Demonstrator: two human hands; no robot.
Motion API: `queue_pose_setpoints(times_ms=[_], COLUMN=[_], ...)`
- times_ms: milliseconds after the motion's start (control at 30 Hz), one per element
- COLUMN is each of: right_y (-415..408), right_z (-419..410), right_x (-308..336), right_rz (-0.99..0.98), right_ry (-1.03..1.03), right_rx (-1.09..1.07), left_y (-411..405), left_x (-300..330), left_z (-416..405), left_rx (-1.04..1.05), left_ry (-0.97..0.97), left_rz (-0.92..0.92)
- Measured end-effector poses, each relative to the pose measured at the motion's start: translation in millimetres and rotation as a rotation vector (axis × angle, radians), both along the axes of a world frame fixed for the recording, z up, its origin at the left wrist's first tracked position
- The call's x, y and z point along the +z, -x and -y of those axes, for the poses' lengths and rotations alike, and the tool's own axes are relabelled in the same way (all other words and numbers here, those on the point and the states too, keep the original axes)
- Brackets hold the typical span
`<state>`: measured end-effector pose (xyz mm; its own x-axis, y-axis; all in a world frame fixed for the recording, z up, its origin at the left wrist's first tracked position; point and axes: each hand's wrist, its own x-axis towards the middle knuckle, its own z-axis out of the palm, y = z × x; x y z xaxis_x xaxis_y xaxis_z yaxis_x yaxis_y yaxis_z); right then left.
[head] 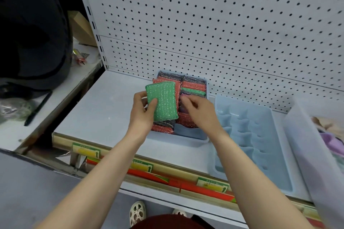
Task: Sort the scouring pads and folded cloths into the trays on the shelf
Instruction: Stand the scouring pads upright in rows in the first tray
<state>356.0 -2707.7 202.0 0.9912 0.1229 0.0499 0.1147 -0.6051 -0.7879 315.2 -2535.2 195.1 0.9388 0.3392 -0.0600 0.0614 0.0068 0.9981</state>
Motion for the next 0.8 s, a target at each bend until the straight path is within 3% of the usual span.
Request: queue_pose_setpoints(times_ms=[100,233,333,500,800], right_y=[3,3,7,15,6], right_z=[-4,9,30,47,18], right_x=[10,13,12,13,-12], right_rz=[-0.211,-0.182,-0.061,0.153,0.367], right_ry=[-0.391,-0.440,-0.187,0.498,0.988], right_rx=[0.037,-0.032,-0.076,0.049,0.157], left_y=[0,-1,-2,-3,0], left_x=[0,0,1,1,-5], left_z=[6,4,-3,-6,-7], left_rx=[-0.048,0.006,0.059,0.072,0.053], left_ry=[0.009,-0.024,-0.023,-0.021,-0.012], left_rz=[-0.012,0.001,0.021,0.021,-0.010])
